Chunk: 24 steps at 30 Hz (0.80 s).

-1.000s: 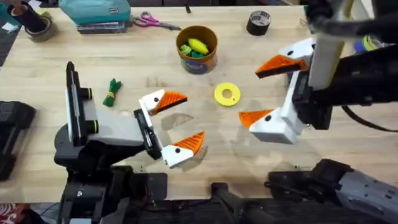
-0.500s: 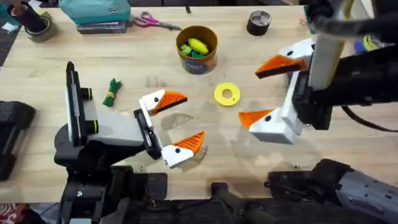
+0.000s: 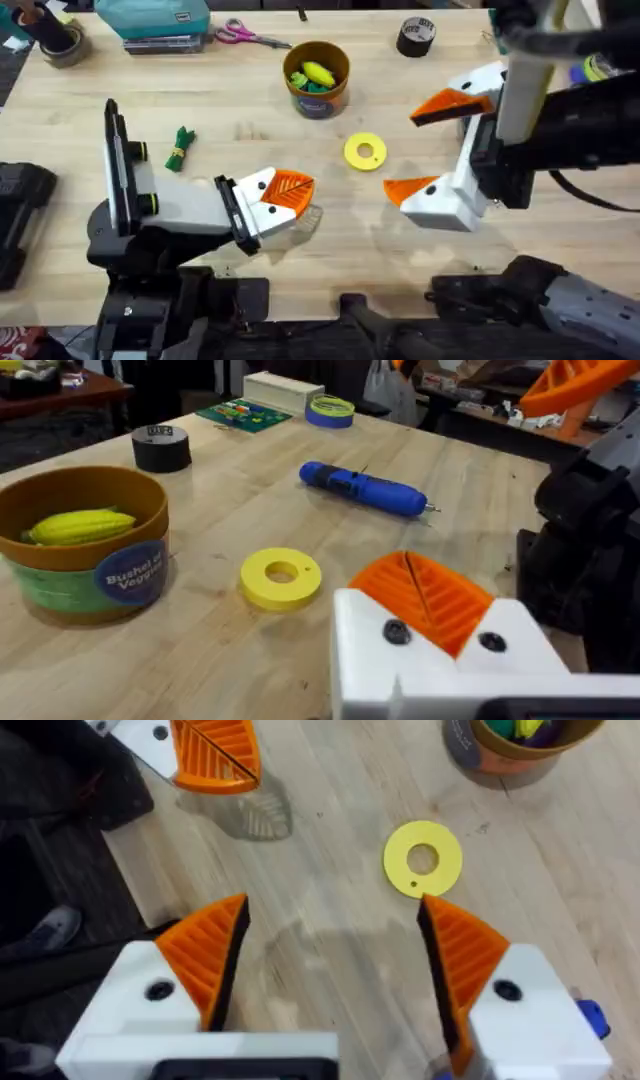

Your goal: Pick up the gripper from the table and insert it into the empty holder that is missing its gripper. Then pick up a screw, insert it into the mounting hole, and use the screwdriver to tighten it. Finally, clean up the table by picking up the vegetable and placing it into the bucket.

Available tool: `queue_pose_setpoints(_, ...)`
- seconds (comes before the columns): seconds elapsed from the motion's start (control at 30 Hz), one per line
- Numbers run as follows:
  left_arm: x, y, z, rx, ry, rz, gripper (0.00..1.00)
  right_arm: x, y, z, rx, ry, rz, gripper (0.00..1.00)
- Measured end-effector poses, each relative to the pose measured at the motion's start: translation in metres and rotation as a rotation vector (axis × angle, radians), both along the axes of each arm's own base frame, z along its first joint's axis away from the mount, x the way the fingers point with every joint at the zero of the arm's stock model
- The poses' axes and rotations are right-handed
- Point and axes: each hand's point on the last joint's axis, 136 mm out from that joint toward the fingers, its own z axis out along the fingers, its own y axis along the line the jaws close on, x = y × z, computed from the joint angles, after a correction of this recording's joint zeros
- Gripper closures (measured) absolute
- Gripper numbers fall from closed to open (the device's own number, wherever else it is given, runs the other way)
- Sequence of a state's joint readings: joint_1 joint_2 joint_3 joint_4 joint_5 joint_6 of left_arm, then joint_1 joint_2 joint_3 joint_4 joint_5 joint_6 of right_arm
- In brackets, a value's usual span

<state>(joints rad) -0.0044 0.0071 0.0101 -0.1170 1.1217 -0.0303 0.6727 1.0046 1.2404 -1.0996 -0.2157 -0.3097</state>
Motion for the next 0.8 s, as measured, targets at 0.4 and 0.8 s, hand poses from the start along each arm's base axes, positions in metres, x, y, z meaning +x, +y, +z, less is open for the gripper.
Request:
queue_pose_setpoints(0.4,0.0,0.0,0.0,0.0,0.0,0.001,0.989,0.037,-0.046,-0.005,-0.007,0.055,-0.384,0.005)
queue_pose_setpoints(0.8,0.0,0.0,0.0,0.0,0.0,0.001,0.989,0.059,-0.132,-0.015,-0.111,0.076,-0.797,0.005)
